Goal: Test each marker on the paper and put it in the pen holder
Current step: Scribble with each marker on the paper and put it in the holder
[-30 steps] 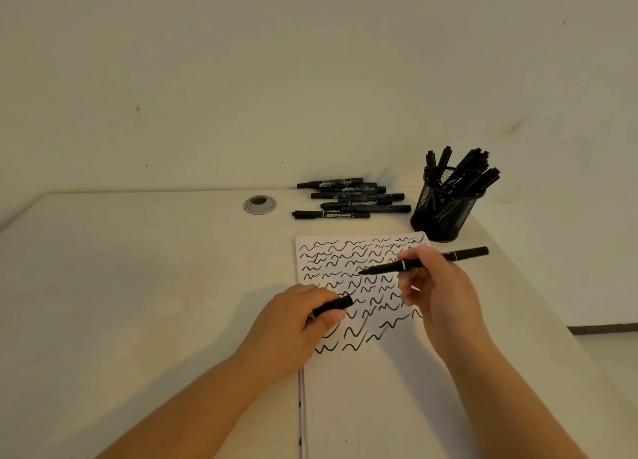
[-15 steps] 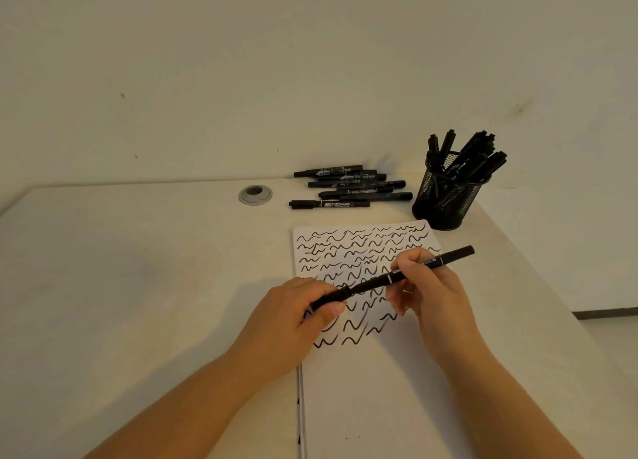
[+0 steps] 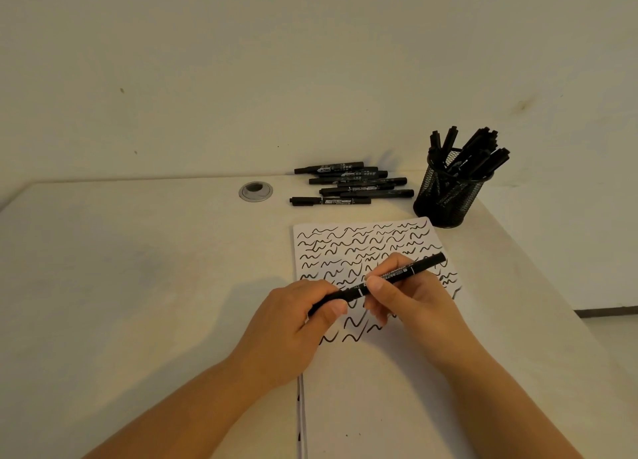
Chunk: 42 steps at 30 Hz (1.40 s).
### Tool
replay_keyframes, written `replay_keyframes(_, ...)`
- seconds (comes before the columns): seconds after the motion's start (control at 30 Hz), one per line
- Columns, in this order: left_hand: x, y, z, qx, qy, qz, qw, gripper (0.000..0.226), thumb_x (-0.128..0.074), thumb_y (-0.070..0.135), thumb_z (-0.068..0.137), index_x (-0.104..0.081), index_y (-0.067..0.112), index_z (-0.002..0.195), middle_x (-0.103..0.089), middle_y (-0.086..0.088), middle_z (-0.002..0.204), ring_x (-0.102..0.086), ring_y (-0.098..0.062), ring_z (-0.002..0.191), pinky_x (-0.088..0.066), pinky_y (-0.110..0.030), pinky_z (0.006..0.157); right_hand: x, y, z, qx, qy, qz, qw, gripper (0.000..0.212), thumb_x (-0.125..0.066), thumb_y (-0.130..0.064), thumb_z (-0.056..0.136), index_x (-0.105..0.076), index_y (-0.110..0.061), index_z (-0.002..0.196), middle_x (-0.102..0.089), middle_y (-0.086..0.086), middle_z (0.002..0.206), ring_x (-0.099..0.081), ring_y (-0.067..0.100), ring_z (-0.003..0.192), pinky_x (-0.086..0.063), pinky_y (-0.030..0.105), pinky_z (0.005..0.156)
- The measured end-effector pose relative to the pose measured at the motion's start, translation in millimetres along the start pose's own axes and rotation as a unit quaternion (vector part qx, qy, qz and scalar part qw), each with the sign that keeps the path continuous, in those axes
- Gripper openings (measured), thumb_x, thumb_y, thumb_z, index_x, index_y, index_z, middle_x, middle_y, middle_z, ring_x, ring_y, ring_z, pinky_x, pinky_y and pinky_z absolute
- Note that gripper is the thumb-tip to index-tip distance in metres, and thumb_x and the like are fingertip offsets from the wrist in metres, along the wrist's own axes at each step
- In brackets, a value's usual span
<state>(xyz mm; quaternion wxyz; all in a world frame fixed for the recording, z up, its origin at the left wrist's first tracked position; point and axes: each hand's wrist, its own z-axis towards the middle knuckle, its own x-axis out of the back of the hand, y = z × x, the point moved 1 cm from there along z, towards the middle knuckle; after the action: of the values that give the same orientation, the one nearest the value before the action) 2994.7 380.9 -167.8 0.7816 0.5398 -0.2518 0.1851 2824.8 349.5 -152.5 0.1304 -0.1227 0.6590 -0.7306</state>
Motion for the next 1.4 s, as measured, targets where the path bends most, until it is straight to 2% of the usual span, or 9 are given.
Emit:
replay_keyframes(0.13, 2, 4, 1, 0.008, -0.016, -0.011, 1.0, 0.016, -0.042, 0.042, 0.087, -0.052, 0.039, 0.075, -0.053, 0.022, 0.06, -0.047, -0.002, 0.052, -0.033, -0.012, 0.049, -1, 3, 0, 0.011, -0.002, 0.023, 1.0, 0.021, -0.059, -0.025, 0.072, -0.056, -0.005, 0.08, -0.057, 0.001, 0.053, -0.048, 0.017, 0.05, -0.041, 0.022, 0.047)
replay_keyframes(0.53, 4, 3, 1, 0.027, -0.049, -0.067, 0.996, 0.022, -0.042, 0.037, 0.087, -0.051, 0.037, 0.067, -0.049, 0.018, 0.05, -0.039, -0.003, 0.043, -0.029, -0.011, 0.045, -3, 4, 0, 0.022, -0.032, 0.037, 0.999, 0.017, -0.058, -0.021, 0.074, -0.056, -0.006, 0.081, -0.056, 0.002, 0.057, -0.05, 0.014, 0.054, -0.042, 0.023, 0.045)
replay_keyframes(0.67, 1, 3, 3, 0.032, -0.02, -0.054, 0.998, 0.024, -0.04, 0.043, 0.089, -0.052, 0.037, 0.069, -0.048, 0.018, 0.047, -0.038, -0.003, 0.039, -0.027, -0.011, 0.042, -7, 8, 1, 0.01, 0.061, -0.072, 0.995, 0.014, -0.058, -0.03, 0.081, -0.058, -0.017, 0.075, -0.06, -0.003, 0.054, -0.049, 0.007, 0.046, -0.04, 0.016, 0.045)
replay_keyframes(0.83, 4, -2, 5, 0.034, 0.022, 0.003, 0.999, 0.033, -0.033, 0.055, 0.083, -0.055, 0.032, 0.073, -0.049, 0.019, 0.049, -0.041, -0.004, 0.042, -0.031, -0.013, 0.043, -11, 9, -2, 0.13, 0.197, -0.328, 0.915, 0.037, -0.05, -0.054, 0.081, -0.053, -0.024, 0.06, -0.046, -0.011, 0.047, -0.044, 0.006, 0.048, -0.034, 0.013, 0.045)
replay_keyframes(0.93, 7, -6, 6, 0.042, 0.028, 0.024, 0.998, 0.029, -0.039, 0.05, 0.087, -0.056, 0.031, 0.072, -0.05, 0.016, 0.05, -0.043, -0.005, 0.045, -0.033, -0.016, 0.045, -17, 0, -4, 0.258, 0.176, -0.453, 0.835, 0.009, -0.064, -0.026, 0.084, -0.067, -0.018, 0.086, -0.06, -0.006, 0.079, -0.052, 0.005, 0.055, -0.042, 0.015, 0.047)
replay_keyframes(1.0, 8, -6, 7, 0.033, 0.03, 0.038, 0.998, 0.028, -0.041, 0.046, 0.09, -0.057, 0.031, 0.073, -0.053, 0.01, 0.053, -0.047, -0.007, 0.049, -0.035, -0.019, 0.046, -22, -3, -7, 0.273, 0.148, -0.521, 0.795, 0.022, -0.073, -0.011, 0.075, -0.069, -0.013, 0.096, -0.064, 0.001, 0.089, -0.06, 0.013, 0.064, -0.048, 0.022, 0.044)
replay_keyframes(1.17, 14, 1, 19, -0.046, 0.009, 0.146, 0.988, 0.046, -0.028, 0.058, 0.082, -0.058, 0.024, 0.075, -0.052, 0.01, 0.061, -0.047, -0.008, 0.061, -0.036, -0.021, 0.054, -14, -13, -1, 0.267, 0.072, -0.632, 0.724, 0.032, -0.084, -0.008, 0.058, -0.07, -0.015, 0.085, -0.063, -0.003, 0.073, -0.058, 0.015, 0.055, -0.044, 0.025, 0.036)
replay_keyframes(1.27, 19, 4, 36, -0.089, -0.002, 0.215, 0.973, 0.042, -0.035, 0.06, 0.084, -0.059, 0.025, 0.083, -0.046, 0.016, 0.065, -0.041, -0.001, 0.06, -0.029, -0.013, 0.054, 0, -22, 10, 0.263, 0.023, -0.653, 0.71, 0.021, -0.082, -0.015, 0.065, -0.067, -0.016, 0.079, -0.06, -0.003, 0.065, -0.055, 0.015, 0.049, -0.043, 0.026, 0.035)
replay_keyframes(1.4, 22, -3, 70, -0.065, -0.013, 0.238, 0.969, 0.032, -0.041, 0.058, 0.082, -0.053, 0.034, 0.1, -0.049, 0.019, 0.075, -0.047, 0.003, 0.068, -0.033, -0.014, 0.058, 28, -33, 30, 0.181, 0.044, -0.631, 0.753, 0.015, -0.062, -0.026, 0.085, -0.064, -0.019, 0.098, -0.061, -0.008, 0.082, -0.052, 0.01, 0.069, -0.045, 0.023, 0.055)
